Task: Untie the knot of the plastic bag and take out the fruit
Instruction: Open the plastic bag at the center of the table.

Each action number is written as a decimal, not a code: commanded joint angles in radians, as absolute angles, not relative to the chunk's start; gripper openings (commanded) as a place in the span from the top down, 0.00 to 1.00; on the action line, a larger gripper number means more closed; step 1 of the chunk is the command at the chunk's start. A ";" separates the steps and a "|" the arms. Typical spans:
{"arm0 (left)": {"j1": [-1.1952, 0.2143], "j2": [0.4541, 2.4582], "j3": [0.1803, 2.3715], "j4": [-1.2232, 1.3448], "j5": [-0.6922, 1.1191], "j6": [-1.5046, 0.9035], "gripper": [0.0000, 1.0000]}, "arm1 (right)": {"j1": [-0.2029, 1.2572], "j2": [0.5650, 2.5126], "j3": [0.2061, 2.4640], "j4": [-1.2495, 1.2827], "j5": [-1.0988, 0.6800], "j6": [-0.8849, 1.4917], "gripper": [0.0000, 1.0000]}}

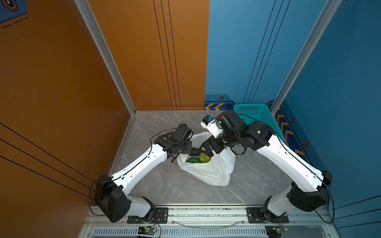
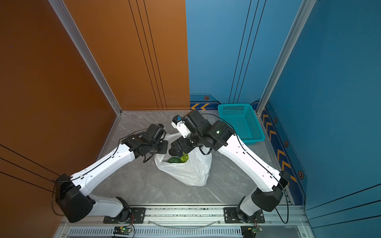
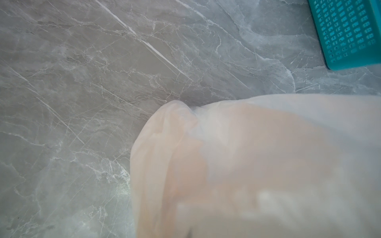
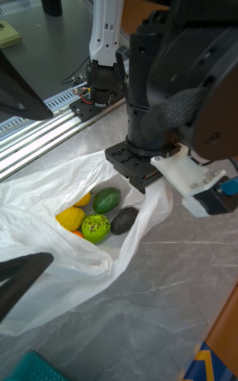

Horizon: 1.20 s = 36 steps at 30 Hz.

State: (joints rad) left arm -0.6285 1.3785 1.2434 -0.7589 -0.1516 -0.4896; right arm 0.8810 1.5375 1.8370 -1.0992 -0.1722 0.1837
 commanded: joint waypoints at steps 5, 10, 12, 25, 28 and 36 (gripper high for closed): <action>-0.639 1.259 1.150 -0.660 -0.119 -0.578 1.00 | 0.877 1.538 1.492 -0.710 -0.235 0.458 0.02; -0.667 1.212 1.039 -0.561 -0.112 -0.644 1.00 | 0.900 1.634 1.456 -0.580 0.042 0.485 0.02; -0.674 1.191 0.966 -0.523 -0.113 -0.676 1.00 | 0.889 1.654 1.420 -0.608 0.236 0.488 0.02; -0.667 1.181 0.909 -0.453 -0.117 -0.738 1.00 | 0.724 1.482 1.236 -0.889 0.368 0.397 0.05; -0.681 1.195 0.935 -0.442 -0.087 -0.744 1.00 | 0.776 1.476 1.292 -0.905 0.209 0.404 0.05; -0.699 1.170 0.943 -0.389 -0.053 -0.769 1.00 | 0.882 1.543 1.364 -0.786 -0.017 0.500 0.04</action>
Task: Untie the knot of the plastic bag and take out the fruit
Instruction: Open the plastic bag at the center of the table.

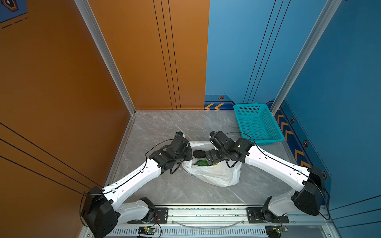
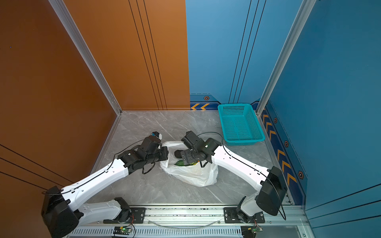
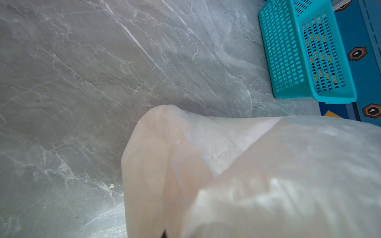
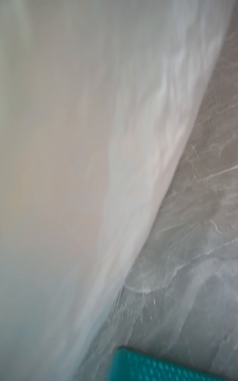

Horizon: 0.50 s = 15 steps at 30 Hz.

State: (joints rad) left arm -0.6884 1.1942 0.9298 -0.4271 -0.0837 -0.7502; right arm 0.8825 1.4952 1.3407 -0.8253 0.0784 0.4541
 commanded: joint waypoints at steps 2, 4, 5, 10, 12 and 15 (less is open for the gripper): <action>-0.703 1.162 0.924 -0.358 -0.045 -0.776 1.00 | 0.875 1.579 1.376 -0.764 -0.016 0.496 0.03; -0.705 1.152 0.900 -0.333 -0.048 -0.789 1.00 | 0.858 1.627 1.392 -0.757 -0.006 0.491 0.03; -0.706 1.146 0.887 -0.320 -0.049 -0.796 1.00 | 0.847 1.645 1.393 -0.750 -0.010 0.490 0.04; -0.704 1.115 0.828 -0.247 -0.073 -0.828 1.00 | 0.799 1.699 1.340 -0.727 -0.001 0.474 0.08; -0.702 1.118 0.819 -0.238 -0.085 -0.830 1.00 | 0.792 1.678 1.316 -0.779 0.007 0.467 0.08; -0.695 1.124 0.813 -0.229 -0.099 -0.831 1.00 | 0.784 1.616 1.259 -0.887 -0.013 0.458 0.08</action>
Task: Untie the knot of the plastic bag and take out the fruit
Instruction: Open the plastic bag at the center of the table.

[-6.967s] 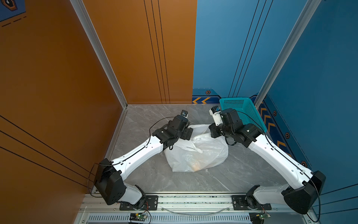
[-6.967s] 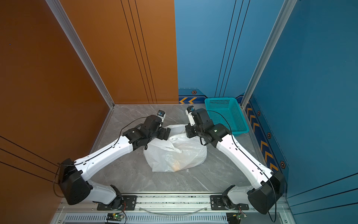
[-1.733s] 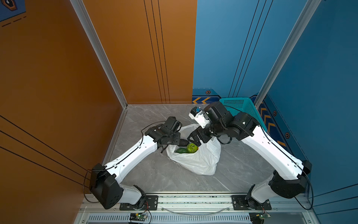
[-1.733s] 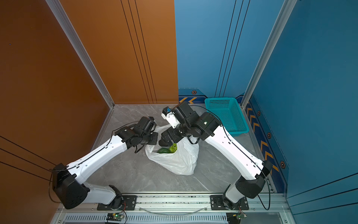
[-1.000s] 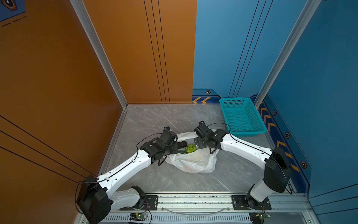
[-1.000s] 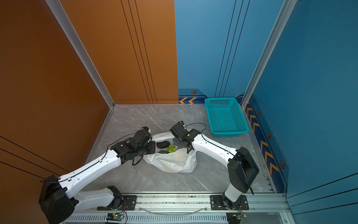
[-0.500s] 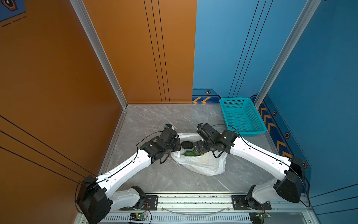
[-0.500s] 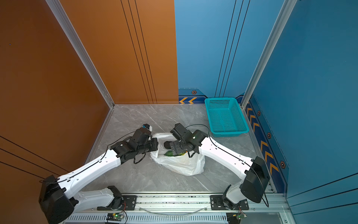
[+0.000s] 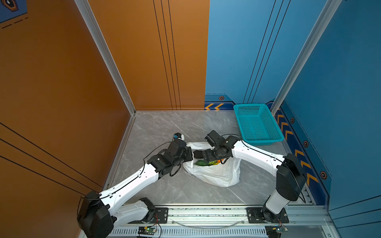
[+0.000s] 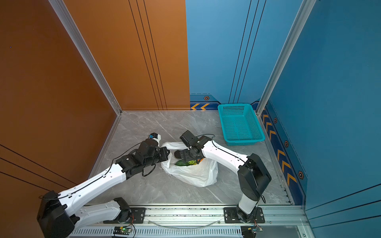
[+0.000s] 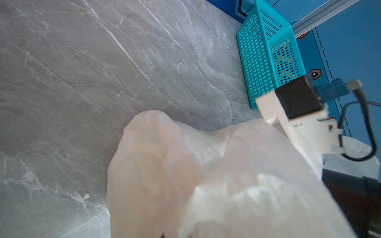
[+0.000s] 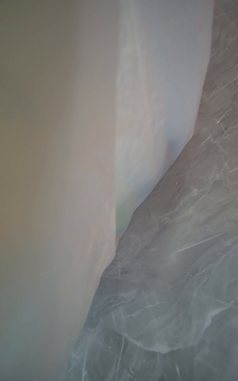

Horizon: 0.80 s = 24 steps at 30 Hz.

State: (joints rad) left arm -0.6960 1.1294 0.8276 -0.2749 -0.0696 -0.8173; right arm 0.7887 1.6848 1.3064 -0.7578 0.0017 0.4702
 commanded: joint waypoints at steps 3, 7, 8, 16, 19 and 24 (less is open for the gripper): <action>-0.684 1.130 0.816 -0.221 -0.110 -0.833 1.00 | 0.786 1.551 1.197 -1.001 -0.043 0.443 0.08; -0.671 1.135 0.822 -0.221 -0.124 -0.830 1.00 | 0.811 1.485 1.114 -1.101 -0.066 0.451 0.07; -0.669 1.134 0.823 -0.226 -0.129 -0.829 1.00 | 0.824 1.472 1.104 -1.122 -0.063 0.463 0.07; -0.651 1.124 0.825 -0.238 -0.115 -0.822 1.00 | 0.909 1.449 1.111 -1.171 -0.052 0.529 0.08; -0.668 1.126 0.832 -0.238 -0.080 -0.805 1.00 | 0.916 1.414 1.192 -1.140 -0.021 0.556 0.04; -0.719 1.117 0.827 -0.238 -0.046 -0.786 1.00 | 0.901 1.412 1.266 -0.985 -0.043 0.600 0.04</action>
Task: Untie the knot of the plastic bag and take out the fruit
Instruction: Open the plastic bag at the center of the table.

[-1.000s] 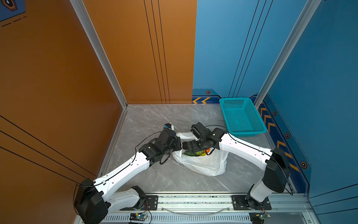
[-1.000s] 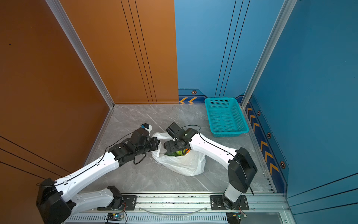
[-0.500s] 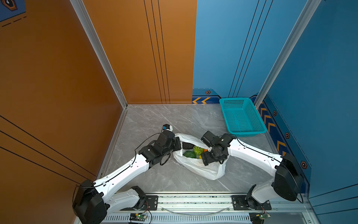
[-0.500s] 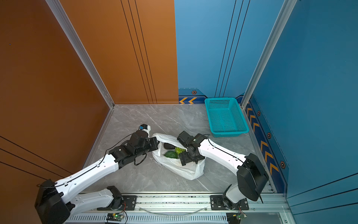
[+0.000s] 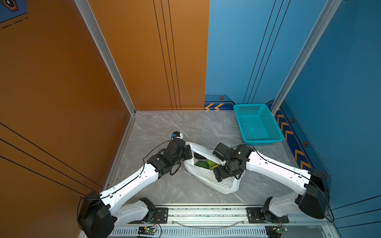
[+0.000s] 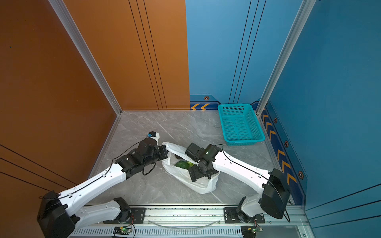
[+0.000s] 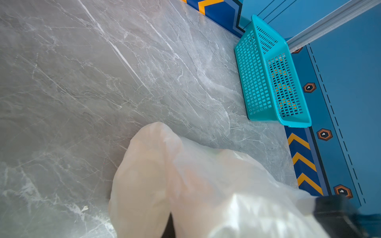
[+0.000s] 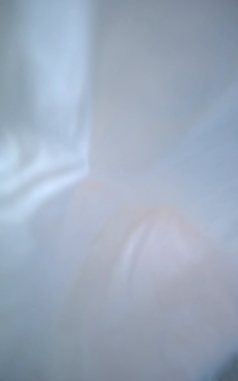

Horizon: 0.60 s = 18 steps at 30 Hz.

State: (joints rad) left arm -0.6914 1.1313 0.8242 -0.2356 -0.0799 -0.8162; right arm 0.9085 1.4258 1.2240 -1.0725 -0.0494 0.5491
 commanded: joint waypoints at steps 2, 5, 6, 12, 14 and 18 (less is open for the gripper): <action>-0.739 1.113 0.828 -0.236 -0.046 -0.779 1.00 | 0.895 1.428 1.258 -0.892 -0.058 0.624 0.04; -0.766 1.097 0.819 -0.235 -0.064 -0.769 1.00 | 0.881 1.458 1.218 -0.735 -0.057 0.657 0.06; -0.773 1.090 0.810 -0.229 -0.071 -0.769 1.00 | 0.867 1.470 1.199 -0.672 -0.065 0.668 0.06; -0.797 1.046 0.728 -0.123 -0.098 -0.776 1.00 | 0.786 1.544 1.076 -0.194 -0.085 0.727 0.13; -0.803 1.031 0.704 -0.098 -0.114 -0.772 1.00 | 0.768 1.598 1.114 -0.168 -0.022 0.677 0.13; -0.821 0.996 0.675 -0.094 -0.182 -0.756 1.00 | 0.715 1.702 1.211 -0.129 0.115 0.549 0.12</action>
State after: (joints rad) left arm -0.8040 1.0340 0.6930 -0.1307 -0.1112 -0.7826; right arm 0.7513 1.6596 1.1351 -0.2623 -0.0082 0.6411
